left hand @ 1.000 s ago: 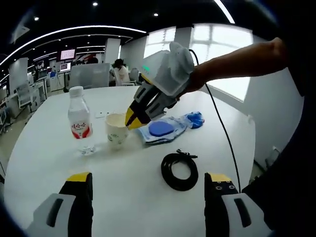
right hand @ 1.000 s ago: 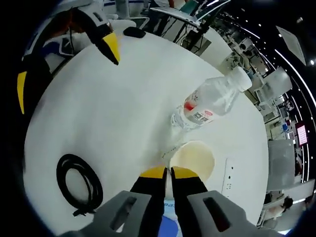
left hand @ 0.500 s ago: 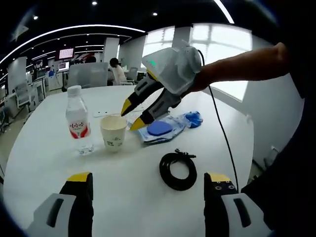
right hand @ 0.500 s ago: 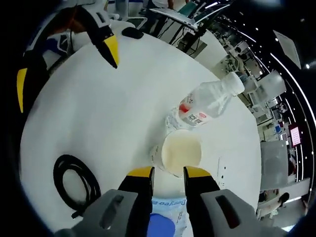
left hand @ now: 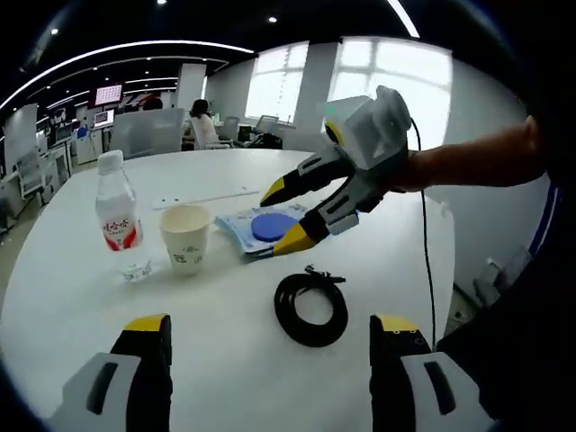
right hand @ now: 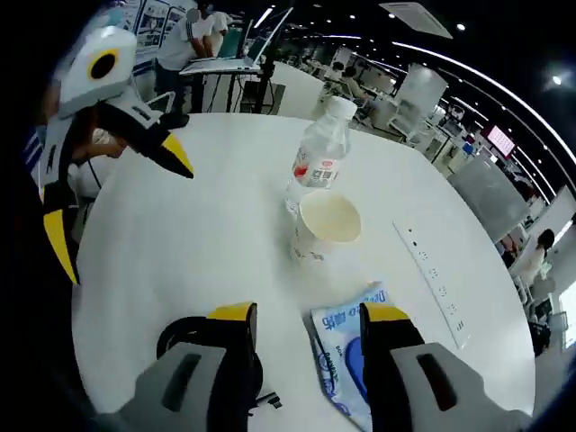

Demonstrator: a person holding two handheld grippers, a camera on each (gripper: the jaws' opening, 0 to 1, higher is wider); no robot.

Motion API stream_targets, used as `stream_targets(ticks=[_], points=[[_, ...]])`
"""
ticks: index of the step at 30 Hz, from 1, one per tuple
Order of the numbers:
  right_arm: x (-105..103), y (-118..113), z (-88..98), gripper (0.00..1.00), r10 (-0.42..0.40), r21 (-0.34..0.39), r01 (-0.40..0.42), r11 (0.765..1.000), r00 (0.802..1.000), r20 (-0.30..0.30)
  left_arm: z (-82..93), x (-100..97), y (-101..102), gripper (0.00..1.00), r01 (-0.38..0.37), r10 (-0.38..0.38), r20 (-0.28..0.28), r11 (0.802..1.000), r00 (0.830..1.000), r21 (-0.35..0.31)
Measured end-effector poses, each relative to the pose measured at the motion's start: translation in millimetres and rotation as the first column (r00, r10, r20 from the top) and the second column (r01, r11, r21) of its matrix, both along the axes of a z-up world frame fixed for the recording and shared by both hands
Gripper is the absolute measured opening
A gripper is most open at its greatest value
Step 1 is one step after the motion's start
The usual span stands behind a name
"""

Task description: Arrange the tabletop items into an orderly group along one side of the table until the central work area is clear of visible clutter.

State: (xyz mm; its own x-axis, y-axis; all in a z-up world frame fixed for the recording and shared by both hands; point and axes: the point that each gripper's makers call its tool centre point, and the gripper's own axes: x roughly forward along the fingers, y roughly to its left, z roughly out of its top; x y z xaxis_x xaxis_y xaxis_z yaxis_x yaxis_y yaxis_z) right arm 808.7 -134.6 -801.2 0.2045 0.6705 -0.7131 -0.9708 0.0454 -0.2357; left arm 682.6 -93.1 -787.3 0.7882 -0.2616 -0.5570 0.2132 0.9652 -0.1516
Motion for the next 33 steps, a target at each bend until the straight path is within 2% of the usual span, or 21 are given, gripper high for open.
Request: stream_targets(ticks=[2, 4, 9, 14, 19, 22, 24, 25, 31, 33], points=[[-1, -16, -2.2, 0.44, -0.080, 0.026, 0.081, 0.996, 0.996, -0.034, -1.1, 3.6, -9, 0.88, 0.015, -0.015, -0.007, 1.000, 1.000, -0.002], [-2, -24, -4.1, 0.45, -0.120, 0.040, 0.123, 0.992, 0.991, -0.061, -2.9, 6.1, -13, 0.87, 0.018, -0.018, -0.011, 1.000, 1.000, -0.008], [-4, -44, -13.0, 0.45, -0.234, 0.065, 0.243, 0.968, 0.964, -0.126, -11.7, 13.6, -22, 0.86, 0.043, -0.044, -0.030, 0.999, 0.999, -0.017], [-14, -67, -30.1, 0.43, -0.339, 0.053, 0.357, 0.933, 0.917, -0.211, -28.4, 23.0, -30, 0.83, 0.060, -0.061, -0.071, 0.998, 0.996, -0.020], [-22, -77, -44.4, 0.39, -0.389, 0.066, 0.421, 0.905, 0.879, -0.276, -39.4, 31.4, -35, 0.78, 0.052, -0.053, -0.098, 0.999, 0.994, -0.016], [-23, -81, -48.6, 0.36, -0.404, 0.082, 0.443, 0.893, 0.868, -0.287, -41.2, 36.2, -36, 0.73, 0.057, -0.057, -0.094, 0.998, 0.994, 0.003], [-27, -79, -47.6, 0.33, -0.426, 0.111, 0.490, 0.865, 0.832, -0.355, -45.7, 39.6, -38, 0.70, 0.061, -0.061, -0.097, 0.998, 0.993, 0.002], [-27, -79, -48.4, 0.32, -0.434, 0.117, 0.504, 0.856, 0.822, -0.369, -46.0, 41.4, -39, 0.68, 0.062, -0.062, -0.097, 0.998, 0.993, 0.000], [-30, -85, -62.5, 0.22, -0.482, 0.084, 0.551, 0.830, 0.785, -0.388, -63.7, 50.0, -44, 0.56, 0.034, -0.033, -0.143, 0.999, 0.989, 0.001], [-34, -85, -61.1, 0.20, -0.491, 0.079, 0.558, 0.826, 0.781, -0.386, -67.8, 51.7, -47, 0.51, 0.027, -0.029, -0.157, 1.000, 0.987, -0.010]])
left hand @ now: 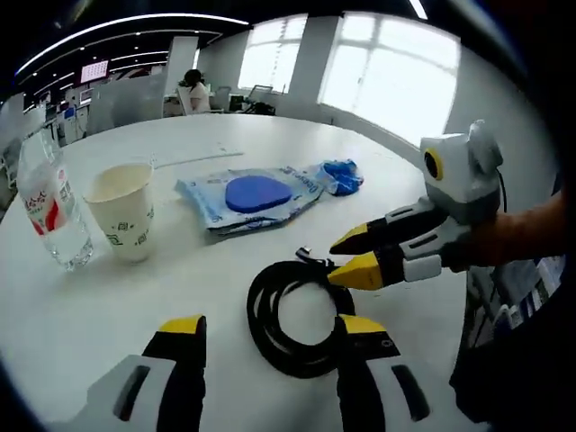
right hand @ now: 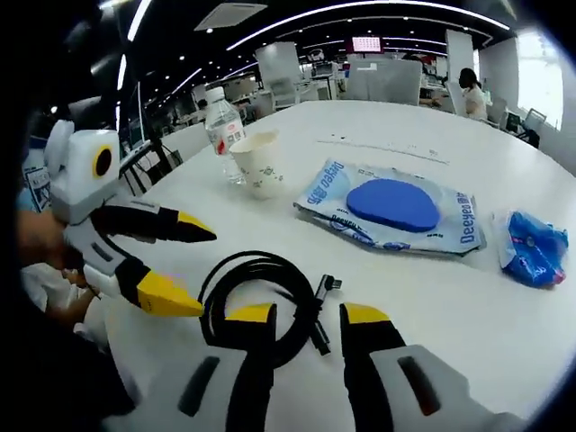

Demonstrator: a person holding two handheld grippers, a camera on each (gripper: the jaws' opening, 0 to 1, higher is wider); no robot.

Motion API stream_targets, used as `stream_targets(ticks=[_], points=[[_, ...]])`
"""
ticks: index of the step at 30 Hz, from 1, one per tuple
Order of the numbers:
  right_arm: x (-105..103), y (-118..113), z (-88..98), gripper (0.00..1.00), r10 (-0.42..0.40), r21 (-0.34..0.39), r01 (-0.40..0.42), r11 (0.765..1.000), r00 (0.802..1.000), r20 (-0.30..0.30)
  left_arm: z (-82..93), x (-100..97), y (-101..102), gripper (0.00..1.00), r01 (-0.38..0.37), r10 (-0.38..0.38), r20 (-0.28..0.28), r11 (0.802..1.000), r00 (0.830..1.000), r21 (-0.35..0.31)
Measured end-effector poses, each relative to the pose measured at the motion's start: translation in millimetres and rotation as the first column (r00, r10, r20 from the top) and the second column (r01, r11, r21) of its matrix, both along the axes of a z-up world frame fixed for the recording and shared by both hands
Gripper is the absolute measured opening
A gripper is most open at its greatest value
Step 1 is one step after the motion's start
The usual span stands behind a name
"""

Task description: Arrange the tabletop items into an orderly group along one side of the table until the central work area is clear of visible clutter.

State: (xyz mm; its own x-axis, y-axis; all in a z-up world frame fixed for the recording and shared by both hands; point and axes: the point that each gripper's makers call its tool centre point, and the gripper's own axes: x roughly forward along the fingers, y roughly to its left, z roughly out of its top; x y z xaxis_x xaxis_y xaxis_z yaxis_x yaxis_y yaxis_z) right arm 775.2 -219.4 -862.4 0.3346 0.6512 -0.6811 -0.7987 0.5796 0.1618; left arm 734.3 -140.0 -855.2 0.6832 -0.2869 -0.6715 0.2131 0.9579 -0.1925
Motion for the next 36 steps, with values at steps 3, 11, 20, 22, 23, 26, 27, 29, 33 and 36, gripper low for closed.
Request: stream_targets(ticks=[3, 11, 20, 22, 23, 26, 27, 29, 33, 36], points=[[-2, 2, -2.9, 0.14, -0.007, -0.006, 0.007, 1.000, 1.000, -0.002, -10.7, -1.1, -2, 0.44, -0.001, 0.003, -0.040, 0.999, 0.999, 0.035], [-3, 4, -5.4, 0.09, 0.007, -0.056, -0.005, 0.998, 0.999, 0.043, -20.0, 2.2, -5, 0.20, 0.005, -0.003, -0.034, 0.998, 0.999, 0.070], [-2, -4, -2.4, 0.07, -0.047, -0.023, 0.047, 0.999, 0.999, 0.010, -18.4, 5.3, -8, 0.08, -0.010, 0.013, -0.030, 0.997, 0.999, 0.082], [-1, -7, 6.7, 0.07, -0.074, -0.006, 0.074, 0.997, 0.997, 0.002, -14.3, 8.0, -8, 0.07, -0.015, 0.017, -0.016, 0.997, 1.000, 0.081], [1, -8, 5.9, 0.07, -0.080, -0.001, 0.080, 0.997, 0.997, -0.004, -11.8, 9.6, -11, 0.07, 0.006, -0.006, -0.004, 0.995, 1.000, 0.098], [7, -15, 14.1, 0.06, -0.086, 0.001, 0.086, 0.996, 0.996, 0.004, -5.4, 9.6, -19, 0.07, 0.041, -0.041, -0.003, 0.994, 0.999, 0.104], [8, -17, 17.7, 0.06, -0.088, 0.003, 0.088, 0.996, 0.996, 0.005, -2.6, 10.8, -23, 0.06, 0.051, -0.052, 0.002, 0.993, 0.999, 0.110], [12, -25, 23.7, 0.06, -0.104, 0.013, 0.104, 0.995, 0.995, -0.002, 0.4, 14.0, -25, 0.05, 0.060, -0.061, 0.009, 0.993, 0.998, 0.103], [24, -42, 31.8, 0.05, -0.137, 0.025, 0.137, 0.990, 0.991, -0.012, 12.9, 25.7, -41, 0.04, 0.082, -0.085, 0.032, 0.993, 0.996, 0.088], [27, -54, 38.3, 0.05, -0.158, 0.024, 0.158, 0.987, 0.987, -0.018, 24.6, 34.4, -54, 0.03, 0.099, -0.104, 0.048, 0.992, 0.993, 0.084]])
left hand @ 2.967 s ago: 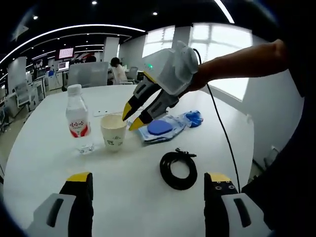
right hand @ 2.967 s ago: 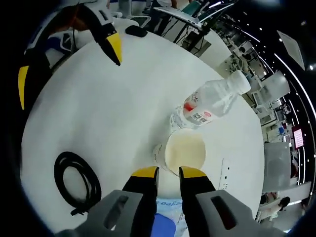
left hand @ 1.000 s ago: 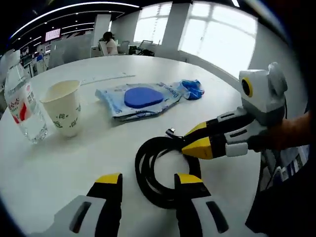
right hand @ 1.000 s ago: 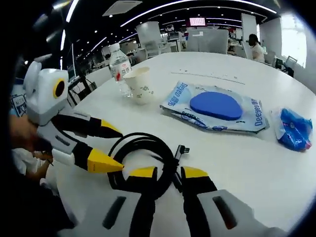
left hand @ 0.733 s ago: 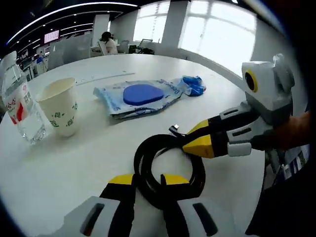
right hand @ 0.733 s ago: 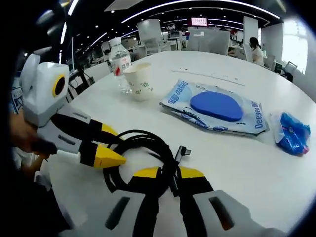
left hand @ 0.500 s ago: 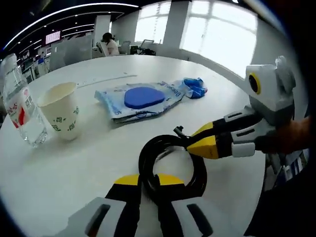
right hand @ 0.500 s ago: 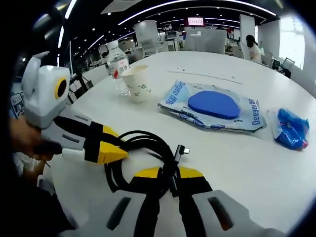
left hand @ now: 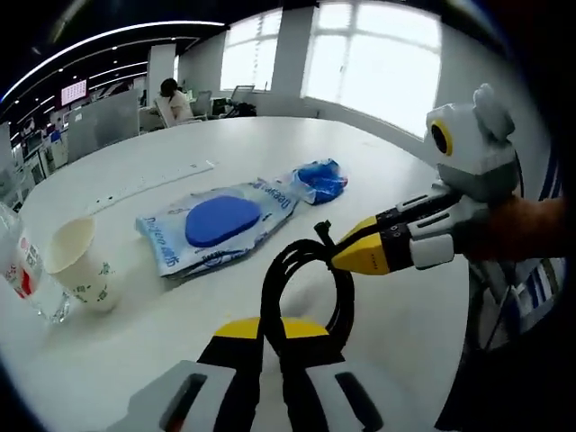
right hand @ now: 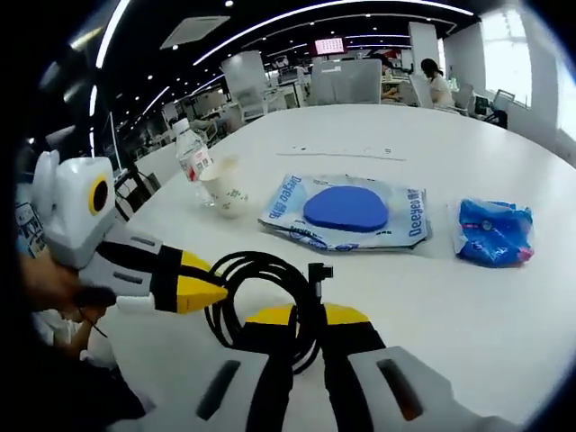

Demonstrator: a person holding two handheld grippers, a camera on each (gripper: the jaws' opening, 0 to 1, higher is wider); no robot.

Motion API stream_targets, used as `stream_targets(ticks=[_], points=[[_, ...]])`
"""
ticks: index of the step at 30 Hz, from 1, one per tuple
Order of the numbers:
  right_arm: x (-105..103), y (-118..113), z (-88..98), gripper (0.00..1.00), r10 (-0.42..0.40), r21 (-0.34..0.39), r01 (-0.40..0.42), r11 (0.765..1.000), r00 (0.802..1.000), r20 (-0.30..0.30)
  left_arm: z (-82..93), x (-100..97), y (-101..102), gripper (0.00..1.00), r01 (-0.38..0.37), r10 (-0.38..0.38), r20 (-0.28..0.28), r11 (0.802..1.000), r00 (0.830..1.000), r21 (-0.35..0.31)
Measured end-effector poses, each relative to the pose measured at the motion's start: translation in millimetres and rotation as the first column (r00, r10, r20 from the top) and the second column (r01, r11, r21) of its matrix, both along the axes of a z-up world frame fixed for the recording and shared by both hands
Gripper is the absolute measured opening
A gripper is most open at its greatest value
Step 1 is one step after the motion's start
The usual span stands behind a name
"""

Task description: Arrange the tabletop items into an orderly group along one side of the table until the central work area is clear of visible clutter.

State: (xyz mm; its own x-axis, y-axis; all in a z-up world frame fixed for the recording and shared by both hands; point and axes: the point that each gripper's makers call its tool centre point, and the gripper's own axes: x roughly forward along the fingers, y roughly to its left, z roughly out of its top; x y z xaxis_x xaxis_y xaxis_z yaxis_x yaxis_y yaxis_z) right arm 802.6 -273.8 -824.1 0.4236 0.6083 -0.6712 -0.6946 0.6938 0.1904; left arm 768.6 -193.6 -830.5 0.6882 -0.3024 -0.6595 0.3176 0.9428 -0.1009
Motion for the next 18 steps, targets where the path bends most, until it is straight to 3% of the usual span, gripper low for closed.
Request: stream_targets(ticks=[14, 18], points=[[36, -66, 17.4, 0.05, -0.110, -0.031, 0.110, 0.993, 0.994, 0.005, 19.3, 43.3, -62, 0.02, 0.076, -0.074, 0.028, 0.995, 0.997, -0.058], [49, -84, 16.3, 0.05, -0.126, -0.057, 0.126, 0.990, 0.992, -0.005, 15.5, 57.8, -81, 0.02, 0.099, -0.098, 0.024, 0.993, 0.995, -0.070]])
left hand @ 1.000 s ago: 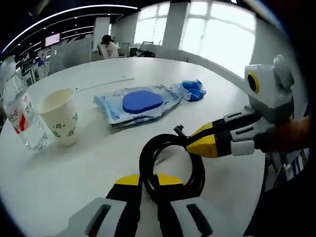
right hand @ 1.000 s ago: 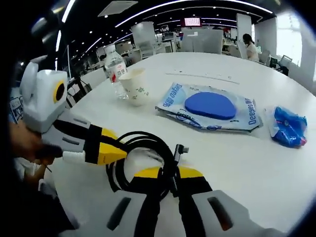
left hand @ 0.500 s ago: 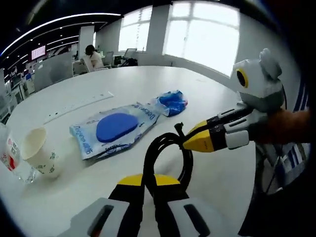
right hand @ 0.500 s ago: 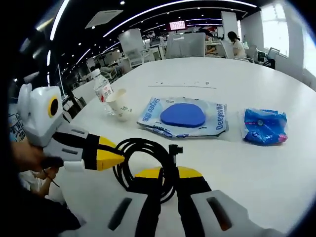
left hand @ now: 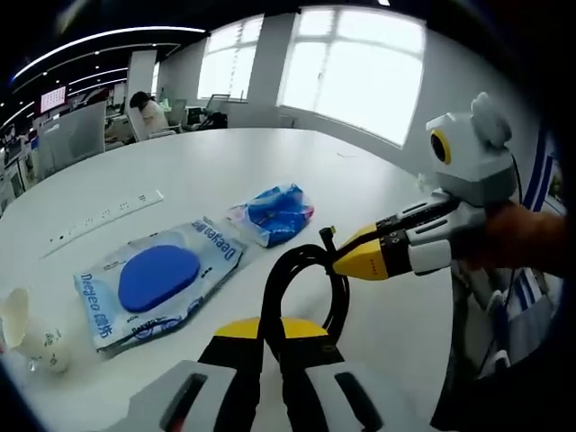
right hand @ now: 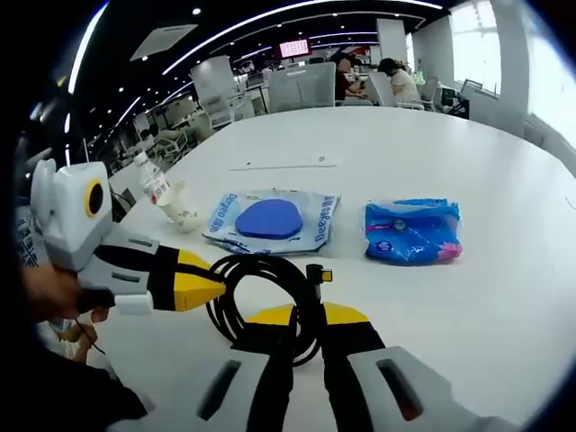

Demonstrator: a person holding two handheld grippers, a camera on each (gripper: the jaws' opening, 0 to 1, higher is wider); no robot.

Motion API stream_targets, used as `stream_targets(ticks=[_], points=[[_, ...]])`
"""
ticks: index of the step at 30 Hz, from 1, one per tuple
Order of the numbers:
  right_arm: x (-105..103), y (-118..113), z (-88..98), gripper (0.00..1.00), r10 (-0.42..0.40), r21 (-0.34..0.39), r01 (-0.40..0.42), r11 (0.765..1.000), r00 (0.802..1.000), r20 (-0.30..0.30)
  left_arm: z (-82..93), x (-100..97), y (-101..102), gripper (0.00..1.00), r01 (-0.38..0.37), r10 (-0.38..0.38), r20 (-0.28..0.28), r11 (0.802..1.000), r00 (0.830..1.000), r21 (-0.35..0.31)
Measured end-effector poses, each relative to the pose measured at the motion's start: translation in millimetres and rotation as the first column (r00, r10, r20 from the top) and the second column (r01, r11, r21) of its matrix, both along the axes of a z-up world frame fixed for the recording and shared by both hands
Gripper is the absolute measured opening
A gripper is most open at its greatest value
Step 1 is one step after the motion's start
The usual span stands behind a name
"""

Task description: Arrange the tabletop items into an orderly group along one side of the table until the central work area is clear of visible clutter.

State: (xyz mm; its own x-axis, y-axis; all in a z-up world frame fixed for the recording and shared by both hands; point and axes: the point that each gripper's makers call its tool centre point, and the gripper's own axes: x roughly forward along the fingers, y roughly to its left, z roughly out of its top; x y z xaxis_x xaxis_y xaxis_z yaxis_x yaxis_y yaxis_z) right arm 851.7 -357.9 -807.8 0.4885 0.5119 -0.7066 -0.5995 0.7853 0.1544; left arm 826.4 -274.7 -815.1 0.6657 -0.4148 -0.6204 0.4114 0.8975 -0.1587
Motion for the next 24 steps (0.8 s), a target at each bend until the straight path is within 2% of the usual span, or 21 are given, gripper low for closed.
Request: stream_targets(ticks=[5, 12, 15, 24], points=[[9, -17, -5.4, 0.05, -0.019, -0.035, 0.018, 0.999, 0.999, -0.028, -9.4, 11.6, -18, 0.02, -0.008, 0.007, -0.040, 0.999, 0.999, -0.035], [24, -25, -16.0, 0.05, -0.039, -0.050, 0.037, 0.998, 0.998, -0.040, -20.9, 24.5, -26, 0.03, -0.019, 0.015, -0.074, 0.999, 0.997, -0.048], [32, -25, -24.5, 0.05, -0.049, -0.045, 0.047, 0.998, 0.998, -0.040, -26.8, 29.5, -28, 0.03, -0.009, 0.008, -0.080, 1.000, 0.997, -0.019], [40, -27, -40.9, 0.05, -0.118, 0.011, 0.119, 0.993, 0.991, -0.057, -39.7, 37.6, -28, 0.04, -0.028, 0.027, -0.113, 1.000, 0.993, -0.005]])
